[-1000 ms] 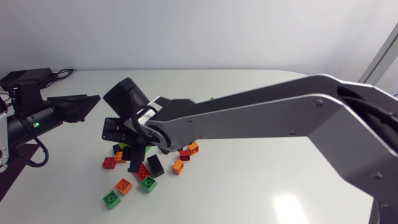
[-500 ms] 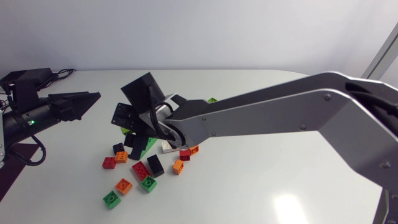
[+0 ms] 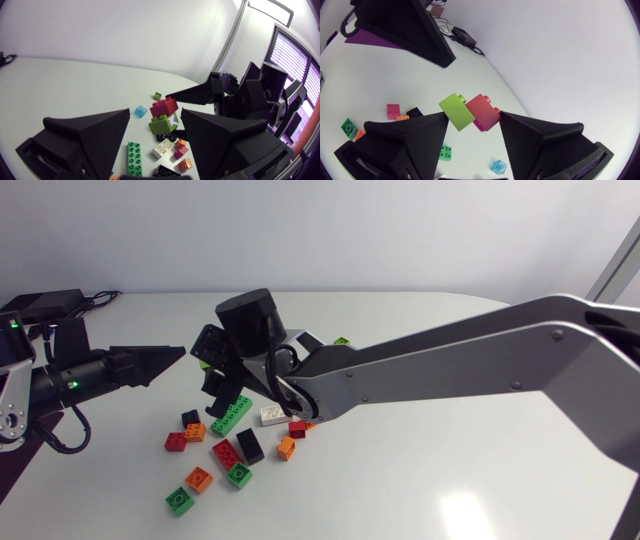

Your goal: Disassemble duplo

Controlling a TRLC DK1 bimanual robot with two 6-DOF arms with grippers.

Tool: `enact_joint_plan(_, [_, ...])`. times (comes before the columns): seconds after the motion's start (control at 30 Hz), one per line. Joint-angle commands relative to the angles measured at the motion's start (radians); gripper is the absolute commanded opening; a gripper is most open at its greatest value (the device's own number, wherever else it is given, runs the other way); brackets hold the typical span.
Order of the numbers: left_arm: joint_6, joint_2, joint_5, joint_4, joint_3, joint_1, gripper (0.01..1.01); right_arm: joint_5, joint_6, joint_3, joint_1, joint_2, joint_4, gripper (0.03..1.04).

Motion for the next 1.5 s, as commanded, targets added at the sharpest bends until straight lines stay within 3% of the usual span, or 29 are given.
enact_joint_plan(0.0, [-0.014,0.036,0.041,-0.016,0.044,-0.004,0.725,0.011,0.027,-0.028,-0.004,-0.040,0.031,0.55])
enact_joint_plan(0.5, [0.020,0.095,0.254,-0.042,0.067,-0.039,0.725,0.004,0.028,-0.088,0.032,-0.065,0.112,0.55])
enact_joint_plan(1.27, [0.021,0.138,0.212,-0.060,0.085,-0.029,0.721,0.024,0.001,-0.123,0.084,-0.124,0.125,0.55])
enact_joint_plan(1.47, [0.021,0.146,0.216,-0.062,0.090,-0.025,0.479,0.024,-0.001,-0.123,0.085,-0.123,0.125,0.55])
